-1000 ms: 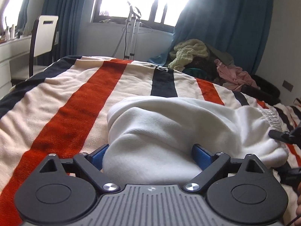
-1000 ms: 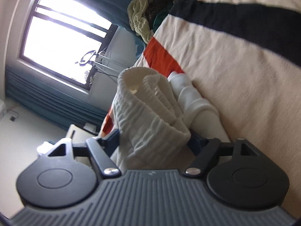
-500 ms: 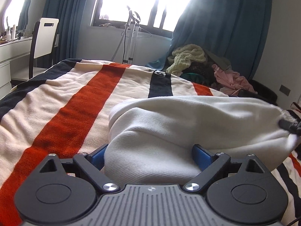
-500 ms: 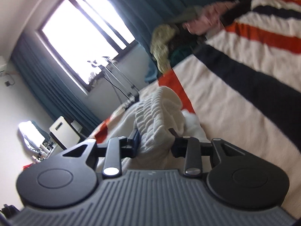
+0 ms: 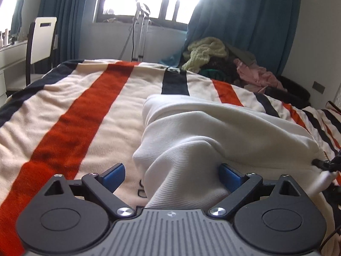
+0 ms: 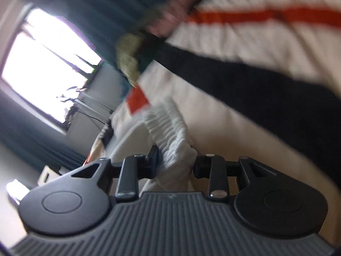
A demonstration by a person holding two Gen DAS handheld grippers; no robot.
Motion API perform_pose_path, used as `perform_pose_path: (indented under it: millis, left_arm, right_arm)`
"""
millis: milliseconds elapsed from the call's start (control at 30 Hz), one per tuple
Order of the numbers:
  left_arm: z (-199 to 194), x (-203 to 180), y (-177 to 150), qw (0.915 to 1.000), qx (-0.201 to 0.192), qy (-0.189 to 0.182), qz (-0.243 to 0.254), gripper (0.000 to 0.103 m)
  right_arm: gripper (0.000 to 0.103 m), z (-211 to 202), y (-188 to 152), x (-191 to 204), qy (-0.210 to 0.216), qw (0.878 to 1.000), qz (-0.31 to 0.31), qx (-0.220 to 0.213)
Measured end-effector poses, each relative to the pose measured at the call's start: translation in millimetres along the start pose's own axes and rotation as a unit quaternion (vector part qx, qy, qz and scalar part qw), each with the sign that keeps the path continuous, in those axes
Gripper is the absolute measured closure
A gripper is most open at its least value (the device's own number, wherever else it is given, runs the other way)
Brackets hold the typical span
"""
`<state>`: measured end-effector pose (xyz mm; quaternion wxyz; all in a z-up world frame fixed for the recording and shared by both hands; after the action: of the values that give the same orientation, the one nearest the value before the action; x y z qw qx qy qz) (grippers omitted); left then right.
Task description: Fold clothes
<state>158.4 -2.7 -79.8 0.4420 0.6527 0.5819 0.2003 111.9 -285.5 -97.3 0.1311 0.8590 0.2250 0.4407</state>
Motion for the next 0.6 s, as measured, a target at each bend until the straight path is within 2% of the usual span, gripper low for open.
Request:
perform_pose_path:
  millis: [67,133,233,367,467,600]
  left_arm:
    - [-0.8,2.9,-1.5,0.9999,0.004,-0.003,-0.010,0.007]
    - [-1.5,7.1,-1.9,0.9996,0.007,-0.007,-0.027,0.007]
    - [-3.4,14.0,-0.6,0.9981,0.010,-0.016,-0.059,0.008]
    - [-13.6,25.0,5.9,0.9924,-0.001,-0.035,-0.118,0.008]
    - [-22.1,36.1,11.4,0.9828,-0.016,-0.066,-0.172,0.006]
    - [-20.3,55.9,16.0,0.9599,-0.023,-0.110,-0.257,0.006]
  right_arm:
    - [0.049,1.2,-1.5,-2.3,-0.004,1.000,0.012,0.006]
    - [0.043,2.5,-3.0,-4.6,-0.008,1.000,0.023,0.012]
    - [0.027,5.3,-8.7,-8.3,-0.007,0.999,0.042,0.034]
    - [0.026,16.6,-21.9,-7.1,0.018,0.995,0.052,0.082]
    - [0.019,25.3,-31.2,-1.2,0.032,0.993,0.039,0.104]
    - [0.019,34.6,-34.0,6.1,0.040,0.993,0.019,0.113]
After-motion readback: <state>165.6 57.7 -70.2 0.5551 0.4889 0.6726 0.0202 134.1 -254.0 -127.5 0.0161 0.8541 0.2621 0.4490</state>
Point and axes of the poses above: each gripper's, at about its wrist camera, not at the fingertips, and z roughly the way its jaws point, x to its left, y to its top, the point moved 7 cm from there along z, roughly the way its jaws point, and after that the axes turned 9 degrees about -y, right-handed, at the moved point
